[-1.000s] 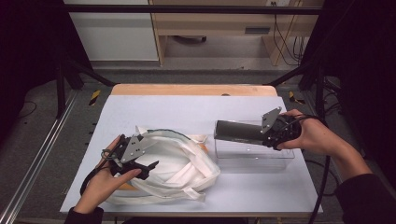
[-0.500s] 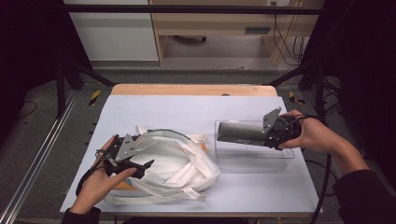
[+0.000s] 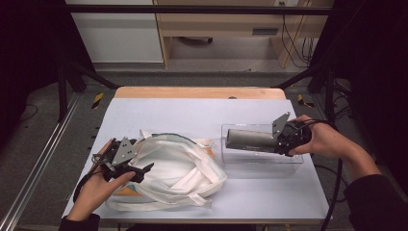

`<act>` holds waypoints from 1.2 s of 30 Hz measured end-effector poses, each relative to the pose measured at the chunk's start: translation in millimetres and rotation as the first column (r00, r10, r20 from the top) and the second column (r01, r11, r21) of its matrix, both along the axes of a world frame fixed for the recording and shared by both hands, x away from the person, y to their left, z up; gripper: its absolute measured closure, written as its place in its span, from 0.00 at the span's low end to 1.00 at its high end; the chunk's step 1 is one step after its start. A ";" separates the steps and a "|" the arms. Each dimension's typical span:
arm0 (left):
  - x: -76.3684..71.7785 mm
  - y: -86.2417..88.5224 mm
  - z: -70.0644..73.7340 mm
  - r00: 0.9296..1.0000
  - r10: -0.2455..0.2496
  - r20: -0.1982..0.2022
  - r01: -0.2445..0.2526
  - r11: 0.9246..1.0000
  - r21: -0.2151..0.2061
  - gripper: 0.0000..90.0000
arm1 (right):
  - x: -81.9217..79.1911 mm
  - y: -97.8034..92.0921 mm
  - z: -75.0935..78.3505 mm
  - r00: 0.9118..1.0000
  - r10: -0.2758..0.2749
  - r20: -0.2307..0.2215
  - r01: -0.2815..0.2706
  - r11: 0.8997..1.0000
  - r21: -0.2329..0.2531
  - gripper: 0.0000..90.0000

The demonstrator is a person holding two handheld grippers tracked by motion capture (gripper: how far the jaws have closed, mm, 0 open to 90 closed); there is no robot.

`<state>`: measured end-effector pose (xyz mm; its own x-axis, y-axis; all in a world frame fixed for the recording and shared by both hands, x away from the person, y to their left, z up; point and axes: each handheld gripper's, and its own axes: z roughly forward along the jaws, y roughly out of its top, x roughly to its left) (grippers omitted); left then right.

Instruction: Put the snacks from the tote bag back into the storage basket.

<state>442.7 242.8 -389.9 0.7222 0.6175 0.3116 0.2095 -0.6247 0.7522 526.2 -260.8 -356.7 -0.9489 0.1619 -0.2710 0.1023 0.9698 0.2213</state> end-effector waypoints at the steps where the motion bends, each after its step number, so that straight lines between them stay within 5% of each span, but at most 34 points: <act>1: -0.5 0.2 0.3 1.000 0.002 0.001 -0.002 1.000 -0.002 0.06 | 0.0 0.2 0.2 1.000 0.005 0.001 -0.005 1.000 -0.002 0.48; 36: -6.4 0.4 5.2 1.000 -0.003 0.013 0.003 1.000 -0.008 0.06 | 10.7 13.7 -24.3 0.995 0.063 -0.072 -0.068 0.996 -0.060 0.48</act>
